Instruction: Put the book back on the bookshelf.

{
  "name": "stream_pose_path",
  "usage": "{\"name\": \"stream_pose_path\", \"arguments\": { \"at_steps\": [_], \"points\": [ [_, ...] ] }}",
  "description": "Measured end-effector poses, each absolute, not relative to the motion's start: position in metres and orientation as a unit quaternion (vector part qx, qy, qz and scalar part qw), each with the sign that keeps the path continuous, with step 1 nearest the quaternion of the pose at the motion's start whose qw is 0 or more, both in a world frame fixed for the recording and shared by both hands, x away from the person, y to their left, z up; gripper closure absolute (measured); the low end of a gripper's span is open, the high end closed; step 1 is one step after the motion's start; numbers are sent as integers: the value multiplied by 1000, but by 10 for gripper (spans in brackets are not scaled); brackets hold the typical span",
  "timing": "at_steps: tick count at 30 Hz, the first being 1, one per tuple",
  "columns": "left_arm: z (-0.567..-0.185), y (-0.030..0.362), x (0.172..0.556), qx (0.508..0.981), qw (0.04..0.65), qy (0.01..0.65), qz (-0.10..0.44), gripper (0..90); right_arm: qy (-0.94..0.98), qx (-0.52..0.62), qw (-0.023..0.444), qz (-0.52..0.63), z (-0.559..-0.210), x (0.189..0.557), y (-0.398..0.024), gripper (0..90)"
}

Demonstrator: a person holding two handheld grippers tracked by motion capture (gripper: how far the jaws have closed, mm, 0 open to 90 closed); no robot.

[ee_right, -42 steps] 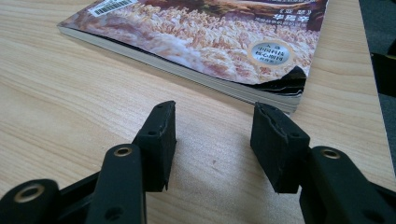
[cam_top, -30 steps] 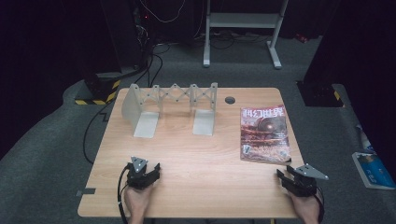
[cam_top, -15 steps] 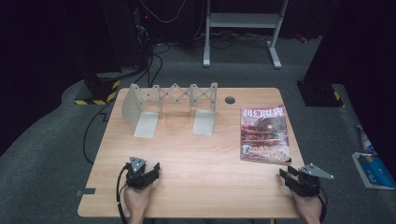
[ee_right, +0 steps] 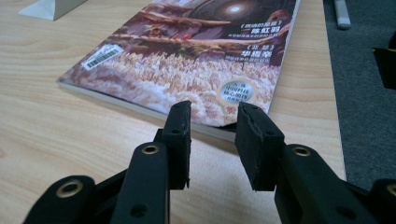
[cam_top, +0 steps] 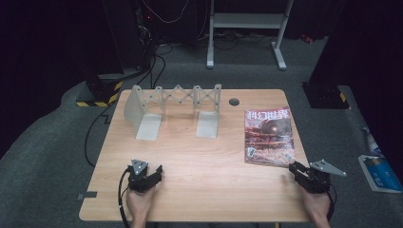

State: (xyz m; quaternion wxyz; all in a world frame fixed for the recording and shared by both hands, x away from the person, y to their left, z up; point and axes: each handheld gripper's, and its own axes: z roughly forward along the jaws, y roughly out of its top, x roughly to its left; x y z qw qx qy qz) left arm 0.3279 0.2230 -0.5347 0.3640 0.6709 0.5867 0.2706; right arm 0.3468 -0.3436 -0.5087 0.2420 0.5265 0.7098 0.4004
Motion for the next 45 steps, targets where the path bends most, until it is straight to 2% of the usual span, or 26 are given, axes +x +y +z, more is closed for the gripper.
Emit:
{"name": "stream_pose_path", "arguments": {
  "at_steps": [21,36,45],
  "points": [
    [-535,223,328,669,364,588,272,371,700,555,250,373,-505,389,-354,620],
    [-535,223,328,668,364,590,272,370,681,592,226,368,-518,416,-353,545],
    [-535,223,328,667,364,590,272,374,689,589,211,367,-521,421,-351,544]
  ]
}}
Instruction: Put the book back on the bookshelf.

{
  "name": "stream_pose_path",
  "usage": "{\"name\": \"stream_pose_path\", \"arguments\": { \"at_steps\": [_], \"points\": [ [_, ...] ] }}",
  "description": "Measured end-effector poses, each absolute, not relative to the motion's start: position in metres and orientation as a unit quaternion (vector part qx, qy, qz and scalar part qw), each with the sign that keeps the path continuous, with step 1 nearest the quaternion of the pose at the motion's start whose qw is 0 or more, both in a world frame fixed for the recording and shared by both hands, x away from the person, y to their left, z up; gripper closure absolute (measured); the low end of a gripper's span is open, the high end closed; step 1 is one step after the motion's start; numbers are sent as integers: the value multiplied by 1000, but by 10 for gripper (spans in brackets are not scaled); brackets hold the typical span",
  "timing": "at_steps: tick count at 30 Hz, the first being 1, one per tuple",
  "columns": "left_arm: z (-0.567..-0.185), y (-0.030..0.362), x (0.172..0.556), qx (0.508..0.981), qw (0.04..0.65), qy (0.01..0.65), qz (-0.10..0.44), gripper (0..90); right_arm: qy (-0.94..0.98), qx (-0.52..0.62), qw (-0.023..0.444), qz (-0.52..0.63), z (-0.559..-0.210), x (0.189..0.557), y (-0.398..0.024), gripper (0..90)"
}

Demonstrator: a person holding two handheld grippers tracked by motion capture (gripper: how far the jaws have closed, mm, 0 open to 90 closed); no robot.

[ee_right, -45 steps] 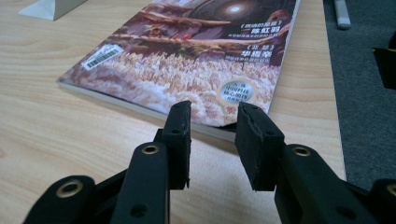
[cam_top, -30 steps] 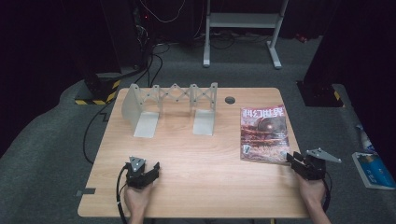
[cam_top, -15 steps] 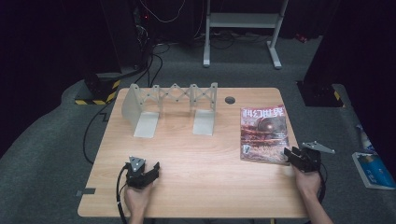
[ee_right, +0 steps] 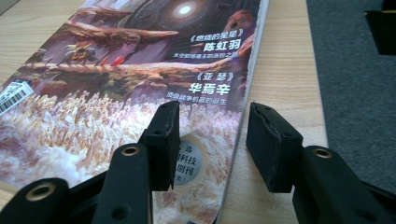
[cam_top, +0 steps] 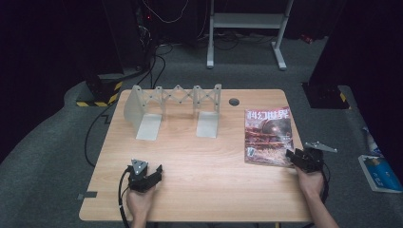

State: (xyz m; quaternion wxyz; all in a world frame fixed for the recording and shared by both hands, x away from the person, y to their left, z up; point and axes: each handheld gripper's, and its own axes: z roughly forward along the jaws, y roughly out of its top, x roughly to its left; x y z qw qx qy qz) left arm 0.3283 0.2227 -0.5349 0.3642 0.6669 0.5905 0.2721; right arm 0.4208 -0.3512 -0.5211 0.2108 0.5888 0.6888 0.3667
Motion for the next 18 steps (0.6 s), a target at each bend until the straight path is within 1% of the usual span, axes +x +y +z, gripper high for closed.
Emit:
{"name": "stream_pose_path", "arguments": {
  "at_steps": [3,12,18],
  "points": [
    [-535,223,328,667,363,590,273,374,691,586,210,369,-522,420,-350,570],
    [-534,223,328,666,364,593,270,375,695,579,215,369,-523,417,-342,568],
    [-534,222,329,673,362,586,268,379,702,569,218,369,-523,413,-336,567]
  ]
}}
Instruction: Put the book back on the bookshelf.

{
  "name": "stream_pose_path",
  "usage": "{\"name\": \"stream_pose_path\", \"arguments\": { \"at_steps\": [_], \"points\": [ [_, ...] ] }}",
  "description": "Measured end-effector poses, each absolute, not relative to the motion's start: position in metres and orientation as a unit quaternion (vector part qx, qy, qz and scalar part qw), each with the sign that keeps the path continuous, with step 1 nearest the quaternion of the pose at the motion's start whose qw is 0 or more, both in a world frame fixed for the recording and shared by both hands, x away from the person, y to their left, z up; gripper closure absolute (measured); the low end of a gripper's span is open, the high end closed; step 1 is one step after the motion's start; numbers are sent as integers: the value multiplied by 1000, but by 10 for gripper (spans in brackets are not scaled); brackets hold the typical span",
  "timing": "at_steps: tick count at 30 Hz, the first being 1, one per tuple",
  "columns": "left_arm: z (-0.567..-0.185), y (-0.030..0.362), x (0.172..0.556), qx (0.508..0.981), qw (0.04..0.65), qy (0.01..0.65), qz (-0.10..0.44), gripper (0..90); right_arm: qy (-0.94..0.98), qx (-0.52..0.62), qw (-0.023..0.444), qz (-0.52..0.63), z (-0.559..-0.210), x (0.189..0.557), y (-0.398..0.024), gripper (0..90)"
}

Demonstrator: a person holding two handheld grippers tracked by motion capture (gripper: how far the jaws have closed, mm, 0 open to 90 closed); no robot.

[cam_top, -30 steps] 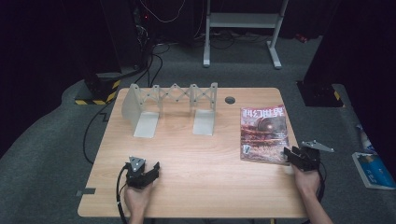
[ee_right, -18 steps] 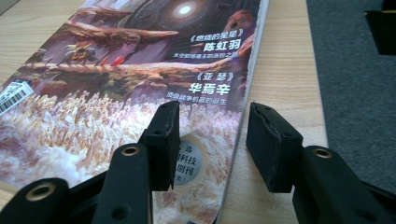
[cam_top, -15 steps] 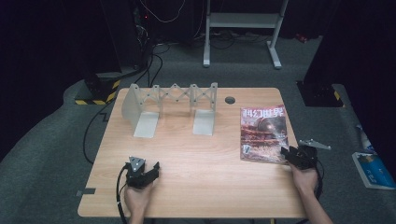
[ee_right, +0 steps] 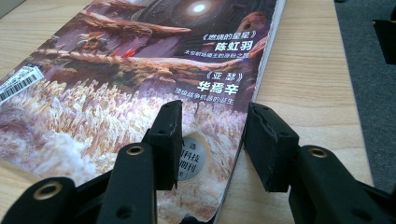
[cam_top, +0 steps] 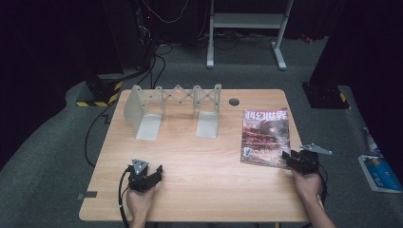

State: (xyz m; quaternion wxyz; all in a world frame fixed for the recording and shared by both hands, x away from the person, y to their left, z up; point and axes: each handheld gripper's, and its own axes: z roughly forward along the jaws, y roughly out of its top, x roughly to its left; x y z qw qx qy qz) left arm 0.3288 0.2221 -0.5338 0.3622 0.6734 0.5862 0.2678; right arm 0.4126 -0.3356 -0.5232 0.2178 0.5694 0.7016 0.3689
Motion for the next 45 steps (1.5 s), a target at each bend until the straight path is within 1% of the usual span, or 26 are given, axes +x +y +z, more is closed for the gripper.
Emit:
{"name": "stream_pose_path", "arguments": {
  "at_steps": [8,13,17,27,35,45],
  "points": [
    [-533,221,328,672,369,589,257,394,708,560,224,368,-523,407,-327,566],
    [-530,216,330,680,367,584,249,399,709,557,229,367,-524,404,-324,565],
    [-525,208,332,685,376,575,244,399,707,562,222,368,-524,402,-322,565],
    [-507,182,336,693,408,551,223,399,710,552,224,376,-525,396,-317,563],
    [-497,160,346,708,416,529,213,416,711,549,222,378,-526,393,-314,563],
    [-492,132,360,723,425,510,192,431,712,548,219,381,-526,391,-312,563]
  ]
}}
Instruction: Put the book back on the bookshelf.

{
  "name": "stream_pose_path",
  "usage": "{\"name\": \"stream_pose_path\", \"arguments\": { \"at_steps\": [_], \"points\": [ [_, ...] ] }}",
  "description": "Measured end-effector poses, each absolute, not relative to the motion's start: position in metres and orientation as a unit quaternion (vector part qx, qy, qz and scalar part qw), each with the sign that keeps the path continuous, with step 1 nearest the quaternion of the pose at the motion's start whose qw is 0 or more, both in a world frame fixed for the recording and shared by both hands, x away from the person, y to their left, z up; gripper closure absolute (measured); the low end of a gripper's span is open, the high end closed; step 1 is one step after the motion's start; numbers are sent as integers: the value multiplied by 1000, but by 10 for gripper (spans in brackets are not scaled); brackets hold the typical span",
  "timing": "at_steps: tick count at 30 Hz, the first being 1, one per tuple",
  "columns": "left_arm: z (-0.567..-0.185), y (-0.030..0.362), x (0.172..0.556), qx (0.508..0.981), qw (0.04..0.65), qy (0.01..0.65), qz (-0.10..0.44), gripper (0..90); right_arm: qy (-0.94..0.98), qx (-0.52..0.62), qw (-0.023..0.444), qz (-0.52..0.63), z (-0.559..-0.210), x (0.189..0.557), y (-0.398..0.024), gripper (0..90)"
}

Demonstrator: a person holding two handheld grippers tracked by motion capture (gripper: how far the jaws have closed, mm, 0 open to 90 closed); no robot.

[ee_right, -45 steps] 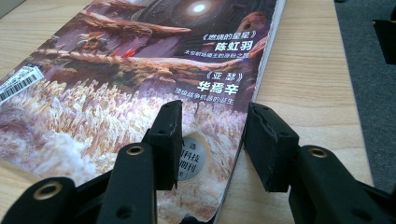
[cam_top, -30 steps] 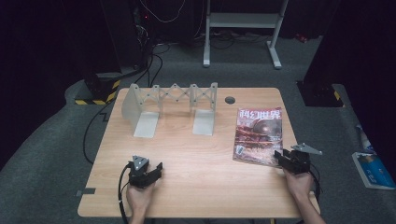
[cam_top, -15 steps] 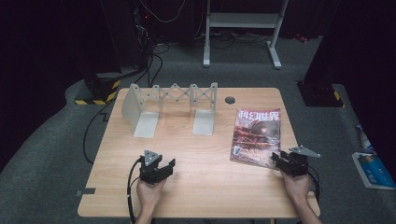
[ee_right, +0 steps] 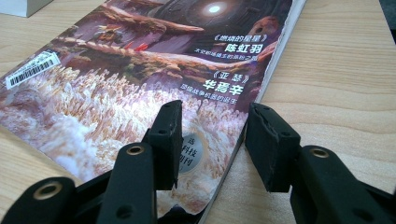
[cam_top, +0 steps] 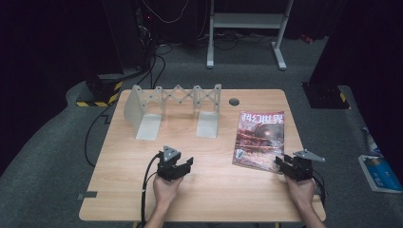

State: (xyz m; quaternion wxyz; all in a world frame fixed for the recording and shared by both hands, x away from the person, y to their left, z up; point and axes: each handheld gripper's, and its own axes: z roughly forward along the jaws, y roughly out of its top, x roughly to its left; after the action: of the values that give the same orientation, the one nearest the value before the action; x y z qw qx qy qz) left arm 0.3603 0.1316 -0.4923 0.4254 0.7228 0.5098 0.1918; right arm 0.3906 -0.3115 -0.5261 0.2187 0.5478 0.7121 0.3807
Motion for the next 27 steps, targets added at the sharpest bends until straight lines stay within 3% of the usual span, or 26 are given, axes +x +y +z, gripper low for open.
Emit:
{"name": "stream_pose_path", "arguments": {
  "at_steps": [27],
  "points": [
    [-483,76,395,753,432,472,156,482,712,543,227,382,-527,389,-311,564]
  ]
}}
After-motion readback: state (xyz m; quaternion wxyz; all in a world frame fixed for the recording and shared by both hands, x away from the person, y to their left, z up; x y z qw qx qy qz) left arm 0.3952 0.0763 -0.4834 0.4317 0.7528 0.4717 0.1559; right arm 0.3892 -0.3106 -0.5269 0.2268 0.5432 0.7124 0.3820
